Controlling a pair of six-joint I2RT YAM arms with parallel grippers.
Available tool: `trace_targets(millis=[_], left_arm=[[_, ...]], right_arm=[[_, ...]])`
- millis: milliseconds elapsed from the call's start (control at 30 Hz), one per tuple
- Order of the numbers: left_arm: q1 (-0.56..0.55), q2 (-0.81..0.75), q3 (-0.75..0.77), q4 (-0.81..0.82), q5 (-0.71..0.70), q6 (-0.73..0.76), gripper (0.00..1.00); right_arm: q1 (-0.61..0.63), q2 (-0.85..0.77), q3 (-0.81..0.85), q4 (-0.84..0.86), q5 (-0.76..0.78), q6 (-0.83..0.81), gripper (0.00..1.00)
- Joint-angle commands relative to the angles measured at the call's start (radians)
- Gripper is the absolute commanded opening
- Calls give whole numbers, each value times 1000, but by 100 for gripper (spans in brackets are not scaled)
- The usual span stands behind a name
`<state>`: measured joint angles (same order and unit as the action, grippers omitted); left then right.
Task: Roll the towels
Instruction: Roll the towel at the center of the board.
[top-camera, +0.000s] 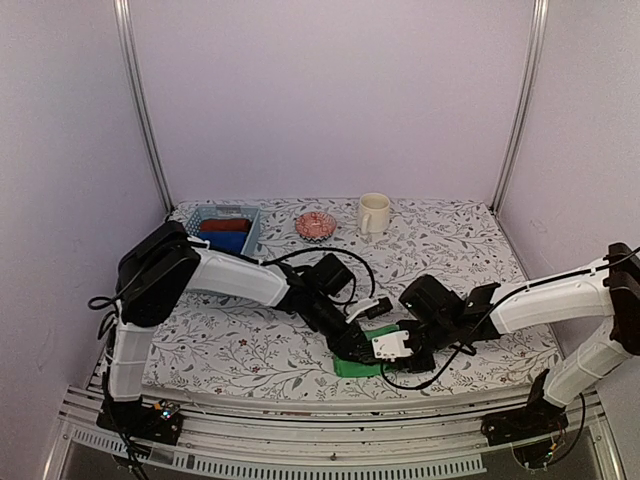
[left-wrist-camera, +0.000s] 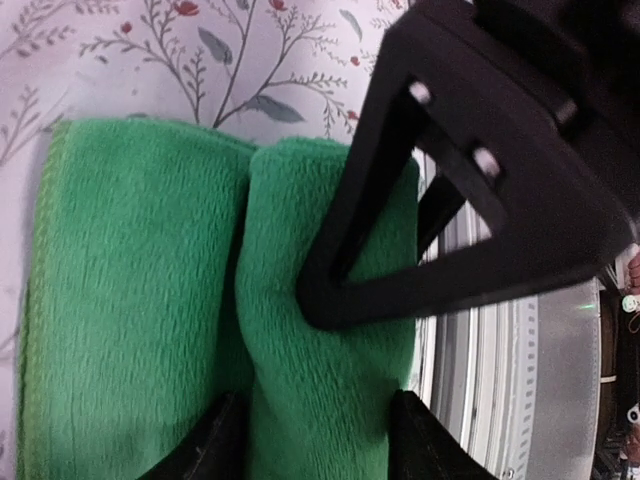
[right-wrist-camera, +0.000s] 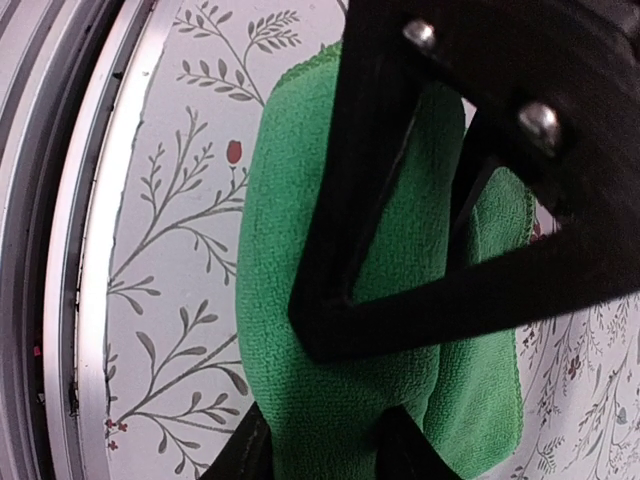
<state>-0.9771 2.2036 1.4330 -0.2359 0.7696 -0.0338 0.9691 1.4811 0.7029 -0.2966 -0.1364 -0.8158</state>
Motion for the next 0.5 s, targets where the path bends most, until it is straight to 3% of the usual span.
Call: trace_targets(millis=[0,133,267,467], left_arm=[[36,-141,-161,3,-152,-5,52],[48,-313,-326,161,-193,-46,61],[44,-472,-510,314,-279,-86,61],[-38,-706,-740,464,-548,-34,59]], right_arm=[[8,72,-35,-149,-74,0,31],[-8,116,14,-234,-182,11,27],[-69,192,99,-331,-315,17,26],[-183,334,214,-446,-446,-10,24]])
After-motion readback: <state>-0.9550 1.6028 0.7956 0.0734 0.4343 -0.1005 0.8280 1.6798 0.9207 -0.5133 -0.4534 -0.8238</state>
